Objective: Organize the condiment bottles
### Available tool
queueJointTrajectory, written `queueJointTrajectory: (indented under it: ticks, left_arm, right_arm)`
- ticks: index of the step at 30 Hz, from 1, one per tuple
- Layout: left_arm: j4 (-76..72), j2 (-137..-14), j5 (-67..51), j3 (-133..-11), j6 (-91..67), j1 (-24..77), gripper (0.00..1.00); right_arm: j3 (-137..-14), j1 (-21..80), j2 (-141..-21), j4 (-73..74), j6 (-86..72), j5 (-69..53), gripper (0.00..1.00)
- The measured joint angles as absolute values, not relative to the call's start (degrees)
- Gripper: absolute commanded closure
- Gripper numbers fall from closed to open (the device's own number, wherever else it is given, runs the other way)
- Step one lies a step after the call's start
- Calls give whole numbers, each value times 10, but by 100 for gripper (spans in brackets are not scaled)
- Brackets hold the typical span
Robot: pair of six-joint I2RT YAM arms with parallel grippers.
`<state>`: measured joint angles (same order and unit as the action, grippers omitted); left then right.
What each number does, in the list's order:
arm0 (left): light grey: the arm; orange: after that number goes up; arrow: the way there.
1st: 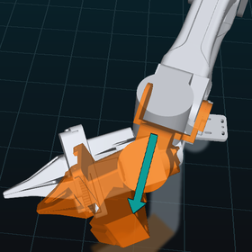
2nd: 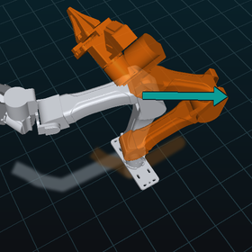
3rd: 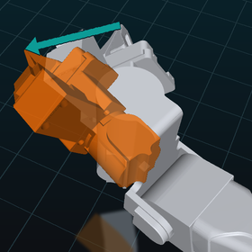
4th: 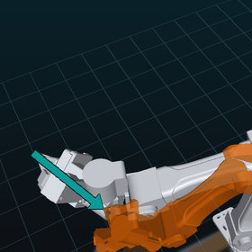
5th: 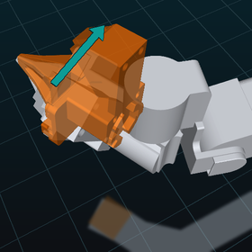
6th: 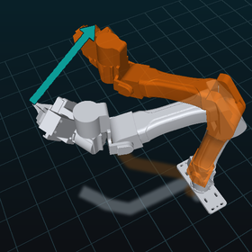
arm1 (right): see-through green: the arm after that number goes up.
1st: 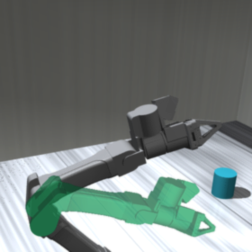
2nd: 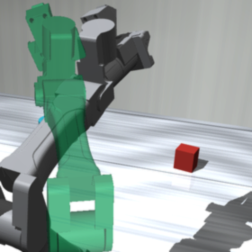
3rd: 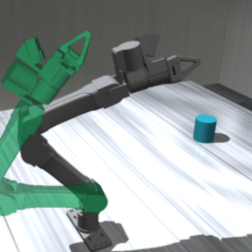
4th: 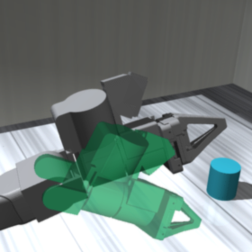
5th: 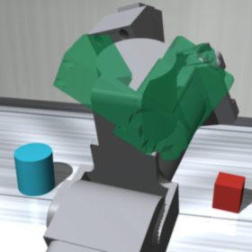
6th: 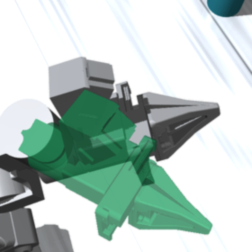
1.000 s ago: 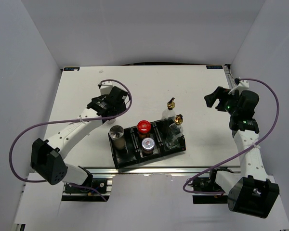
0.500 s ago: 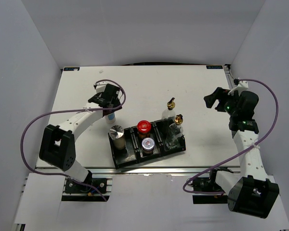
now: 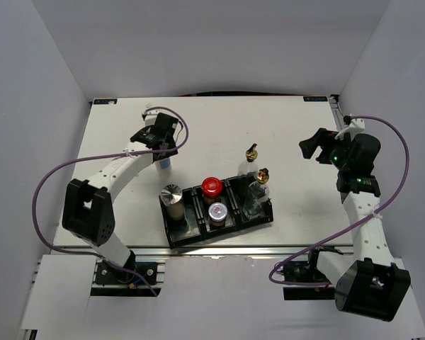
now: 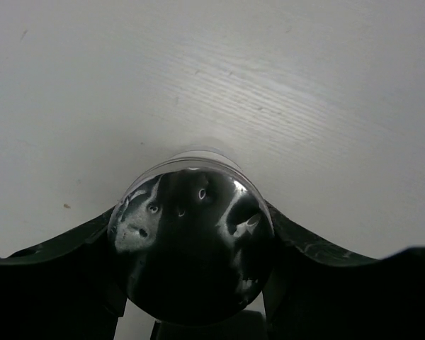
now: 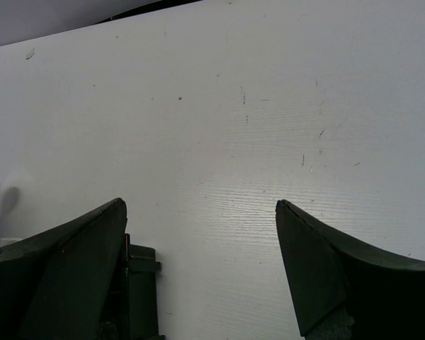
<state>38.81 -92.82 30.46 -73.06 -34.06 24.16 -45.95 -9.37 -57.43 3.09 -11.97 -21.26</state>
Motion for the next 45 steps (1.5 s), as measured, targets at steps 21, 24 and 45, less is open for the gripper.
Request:
queueJointTrajectory:
  ticks: [21,24,45]
  left_arm:
    - [476,-759,50,-881,-312,423,100]
    - [522,-761,51,-878,-325,467,100]
    - [544,-632,122,-659,-376,573,100]
  right_arm:
    - [-460,-94,-582,36,-121,-181,11]
    - [-460,-94,-589,44,-121,-177,10]
    - [-464,-94,-627,60,-124,-168,11]
